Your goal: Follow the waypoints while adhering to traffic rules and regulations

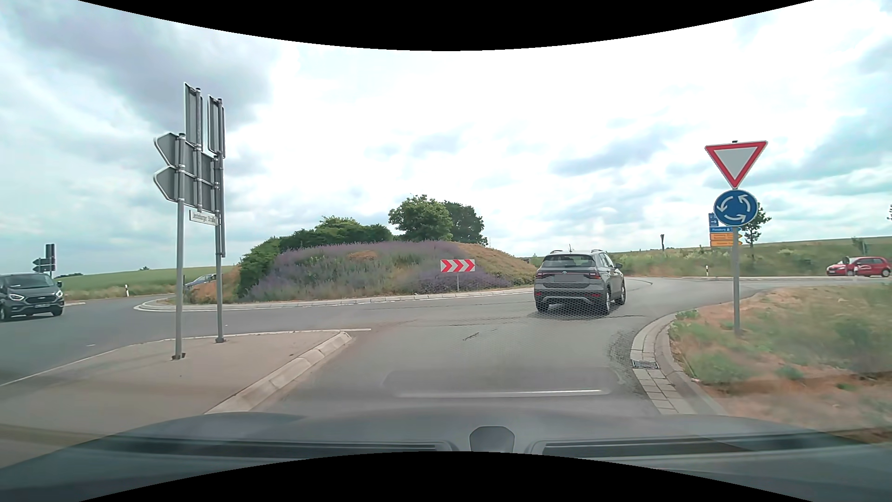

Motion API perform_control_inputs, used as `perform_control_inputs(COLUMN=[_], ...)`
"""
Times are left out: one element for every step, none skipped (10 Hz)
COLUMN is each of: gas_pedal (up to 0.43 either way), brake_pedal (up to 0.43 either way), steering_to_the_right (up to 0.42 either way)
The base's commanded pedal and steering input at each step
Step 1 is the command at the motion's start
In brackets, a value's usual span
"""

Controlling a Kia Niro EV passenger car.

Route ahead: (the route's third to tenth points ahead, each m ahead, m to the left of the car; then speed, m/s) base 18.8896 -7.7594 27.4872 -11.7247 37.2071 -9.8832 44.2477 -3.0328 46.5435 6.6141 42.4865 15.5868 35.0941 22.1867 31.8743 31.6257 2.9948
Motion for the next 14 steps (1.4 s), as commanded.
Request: perform_control_inputs(gas_pedal=[0.0, 0.0, 0.0, 0.0, 0.0, 0.0, 0.0, 0.0, 0.0, 0.0, 0.0, 0.0, 0.0, 0.0], brake_pedal=[0.037, 0.073, 0.104, 0.116, 0.128, 0.14, 0.159, 0.165, 0.171, 0.183, 0.195, 0.195, 0.195, 0.201], steering_to_the_right=[0.023, 0.028, 0.037, 0.045, 0.05, 0.058, 0.069, 0.08, 0.097, 0.112, 0.125, 0.139, 0.149, 0.154])
